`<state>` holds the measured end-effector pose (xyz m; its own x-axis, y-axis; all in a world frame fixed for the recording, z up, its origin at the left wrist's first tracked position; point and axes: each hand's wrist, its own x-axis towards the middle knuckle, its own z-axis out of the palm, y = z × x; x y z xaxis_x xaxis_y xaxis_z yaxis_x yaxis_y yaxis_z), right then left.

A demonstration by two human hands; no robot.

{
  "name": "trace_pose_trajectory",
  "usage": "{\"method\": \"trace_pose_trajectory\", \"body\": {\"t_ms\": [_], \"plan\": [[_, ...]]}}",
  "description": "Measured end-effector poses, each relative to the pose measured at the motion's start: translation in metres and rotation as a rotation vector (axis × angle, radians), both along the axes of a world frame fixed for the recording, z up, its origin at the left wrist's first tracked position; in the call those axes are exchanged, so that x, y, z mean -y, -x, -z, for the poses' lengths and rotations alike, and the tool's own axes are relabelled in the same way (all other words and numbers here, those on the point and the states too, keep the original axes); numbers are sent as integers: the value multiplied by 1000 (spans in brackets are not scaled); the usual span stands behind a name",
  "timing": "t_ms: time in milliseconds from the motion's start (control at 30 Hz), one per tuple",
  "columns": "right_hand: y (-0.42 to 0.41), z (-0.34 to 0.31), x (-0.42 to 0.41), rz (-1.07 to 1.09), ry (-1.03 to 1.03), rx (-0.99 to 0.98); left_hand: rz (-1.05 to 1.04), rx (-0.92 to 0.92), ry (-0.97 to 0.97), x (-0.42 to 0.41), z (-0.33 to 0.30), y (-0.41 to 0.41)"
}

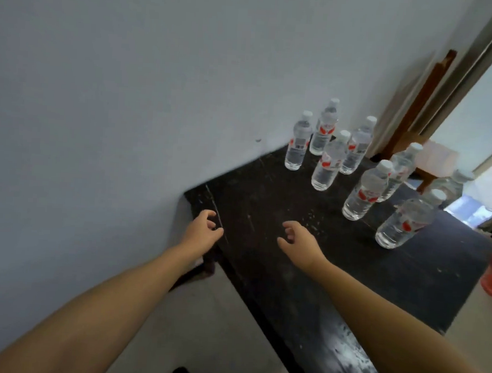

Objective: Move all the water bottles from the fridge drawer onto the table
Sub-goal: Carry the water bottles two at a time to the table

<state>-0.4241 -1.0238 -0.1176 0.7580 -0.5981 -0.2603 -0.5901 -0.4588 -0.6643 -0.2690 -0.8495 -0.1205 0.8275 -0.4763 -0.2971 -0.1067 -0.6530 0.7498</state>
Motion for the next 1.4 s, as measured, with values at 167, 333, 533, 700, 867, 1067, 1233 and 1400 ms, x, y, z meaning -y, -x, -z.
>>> {"method": "trace_pose_trajectory", "body": {"t_ms": [167, 333, 533, 700, 867, 1067, 1233, 1400], "plan": [[-75, -14, -71, -243, 21, 20, -151, 33, 50, -99, -14, -30], [-154, -23, -174, -474, 37, 56, -314, 75, 50, -215, -26, -61], [-220, -22, -292, -744, 77, 95, -517, 111, 52, -328, -27, -75], [-250, -21, -379, -998, 82, 93, -720, 98, 48, -408, -20, -57], [-265, -17, -454, -1286, 84, 91, -1051, 54, 95, -465, -13, -27], [-264, -8, -541, -1676, 58, 77, -1432, 74, -4, -514, 0, 40], [-240, -1, -595, -1964, 15, 62, -1770, 11, -21, -512, 5, 104], [-177, 15, -633, -2227, -18, 27, -2038, -26, -61, -483, 9, 187]]}}
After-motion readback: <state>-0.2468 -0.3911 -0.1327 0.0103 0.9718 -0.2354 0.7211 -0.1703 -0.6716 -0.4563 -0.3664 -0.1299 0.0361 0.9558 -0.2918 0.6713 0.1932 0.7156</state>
